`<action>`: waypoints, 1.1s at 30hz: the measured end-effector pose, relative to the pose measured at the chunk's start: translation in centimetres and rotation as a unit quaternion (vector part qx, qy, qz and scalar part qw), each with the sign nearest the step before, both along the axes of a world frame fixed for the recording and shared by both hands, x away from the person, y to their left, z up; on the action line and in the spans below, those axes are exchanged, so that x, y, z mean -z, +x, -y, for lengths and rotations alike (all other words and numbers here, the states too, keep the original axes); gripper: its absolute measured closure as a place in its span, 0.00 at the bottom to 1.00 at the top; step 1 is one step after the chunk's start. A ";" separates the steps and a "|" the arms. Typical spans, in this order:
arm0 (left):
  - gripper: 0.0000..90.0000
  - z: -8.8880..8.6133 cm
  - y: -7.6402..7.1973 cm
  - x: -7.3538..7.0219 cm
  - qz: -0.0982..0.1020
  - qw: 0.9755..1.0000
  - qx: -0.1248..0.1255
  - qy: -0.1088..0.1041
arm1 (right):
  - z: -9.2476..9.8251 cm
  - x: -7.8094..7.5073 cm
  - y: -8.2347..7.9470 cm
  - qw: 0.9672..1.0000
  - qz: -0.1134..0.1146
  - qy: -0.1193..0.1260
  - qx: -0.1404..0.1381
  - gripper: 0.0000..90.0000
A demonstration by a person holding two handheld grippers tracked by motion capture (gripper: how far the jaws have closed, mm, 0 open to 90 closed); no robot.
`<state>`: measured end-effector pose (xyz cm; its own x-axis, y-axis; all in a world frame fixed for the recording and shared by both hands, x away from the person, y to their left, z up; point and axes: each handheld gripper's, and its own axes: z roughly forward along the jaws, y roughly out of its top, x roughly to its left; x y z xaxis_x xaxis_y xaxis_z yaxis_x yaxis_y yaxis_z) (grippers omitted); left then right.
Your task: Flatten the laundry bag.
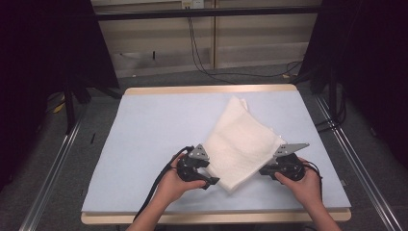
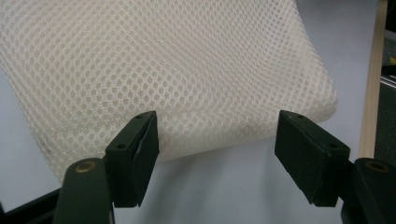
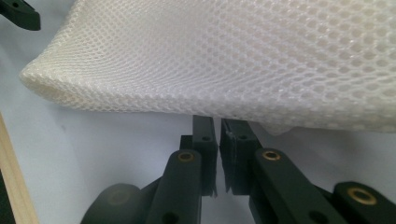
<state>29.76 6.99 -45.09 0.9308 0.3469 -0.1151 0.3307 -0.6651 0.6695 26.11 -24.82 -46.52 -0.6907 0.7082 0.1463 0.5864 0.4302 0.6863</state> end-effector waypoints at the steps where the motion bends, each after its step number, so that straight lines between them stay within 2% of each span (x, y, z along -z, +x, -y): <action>1: 0.34 0.0 0.0 0.0 0.003 1.000 0.004 0.011 | 0.0 0.0 -0.1 1.000 -0.005 -0.003 0.002 0.93; 2: 0.34 0.3 -0.1 0.3 -0.001 1.000 -0.001 0.008 | -0.1 0.0 -0.1 1.000 -0.005 -0.007 0.002 0.93; 3: 0.34 0.4 -0.2 0.5 0.000 1.000 0.002 0.010 | 0.0 0.1 0.0 1.000 -0.005 -0.001 -0.001 0.93; 4: 0.34 0.4 -0.1 0.6 0.004 1.000 0.014 0.026 | 0.0 0.1 0.0 1.000 -0.005 -0.006 0.001 0.93; 5: 0.34 0.6 -0.3 0.9 0.000 0.999 0.013 0.030 | 0.0 0.2 0.0 1.000 -0.007 -0.007 0.003 0.93; 6: 0.34 0.7 -0.3 1.0 0.008 0.999 0.017 0.046 | 0.0 0.2 0.0 1.000 -0.007 -0.006 0.004 0.93; 8: 0.34 0.9 -0.4 1.6 0.004 0.999 0.009 0.042 | 0.1 0.3 0.0 1.000 -0.008 -0.003 0.000 0.92; 9: 0.34 0.8 -0.3 1.7 0.000 0.999 0.015 0.046 | 0.1 0.2 0.0 1.000 -0.009 -0.004 0.002 0.92; 10: 0.34 0.8 -0.3 1.8 0.006 0.999 0.020 0.050 | 0.2 0.2 -0.1 1.000 -0.010 -0.005 0.004 0.92; 11: 0.34 0.9 -0.5 1.9 0.006 0.999 0.010 0.053 | 0.2 0.2 -0.1 1.000 -0.010 -0.007 0.004 0.92; 13: 0.37 0.9 -0.6 1.9 0.021 0.998 0.017 0.061 | 0.3 0.2 -0.1 1.000 -0.010 -0.005 0.006 0.92; 16: 0.37 1.0 -0.7 1.8 0.020 0.997 0.010 0.067 | 0.4 0.3 0.0 1.000 -0.012 -0.001 0.005 0.91; 17: 0.37 1.1 -0.9 1.9 0.021 0.998 0.005 0.064 | 0.4 0.3 -0.1 1.000 -0.011 -0.003 0.006 0.91; 18: 0.38 1.0 -0.8 1.7 0.025 0.997 0.019 0.076 | 0.4 0.3 -0.1 1.000 -0.013 -0.004 0.006 0.91; 19: 0.37 1.1 -0.8 1.6 0.021 0.997 0.017 0.072 | 0.3 0.3 -0.1 1.000 -0.014 -0.006 0.007 0.91; 20: 0.36 1.1 -1.0 1.6 0.013 0.998 0.010 0.059 | 0.3 0.3 -0.1 1.000 -0.013 -0.007 0.004 0.91; 23: 0.35 1.0 -0.9 0.8 0.027 0.998 0.019 0.046 | 0.3 0.4 0.0 1.000 -0.011 -0.006 0.000 0.91; 27: 0.32 1.4 -1.0 0.5 0.029 0.999 0.019 0.007 | 0.3 0.3 0.0 1.000 -0.015 -0.006 0.003 0.91; 28: 0.30 1.6 -1.0 0.7 0.033 0.999 0.029 0.008 | 0.3 0.3 0.0 1.000 -0.015 -0.005 0.002 0.91; 31: 0.24 2.4 -1.0 1.5 0.030 0.998 0.040 0.028 | 0.3 0.4 0.0 1.000 -0.016 -0.004 0.001 0.91; 32: 0.25 2.6 -1.1 1.8 0.025 0.999 0.036 0.023 | 0.3 0.4 0.0 1.000 -0.016 -0.004 0.000 0.91; 33: 0.28 2.7 -1.1 2.2 0.025 0.999 0.038 0.029 | 0.3 0.4 0.0 1.000 -0.018 -0.003 0.001 0.91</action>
<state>28.68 4.31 -47.32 0.9586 0.2806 -0.0487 0.2450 -0.7255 0.6431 26.06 -25.09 -46.96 -0.6840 0.7101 0.1669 0.6111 0.4329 0.6627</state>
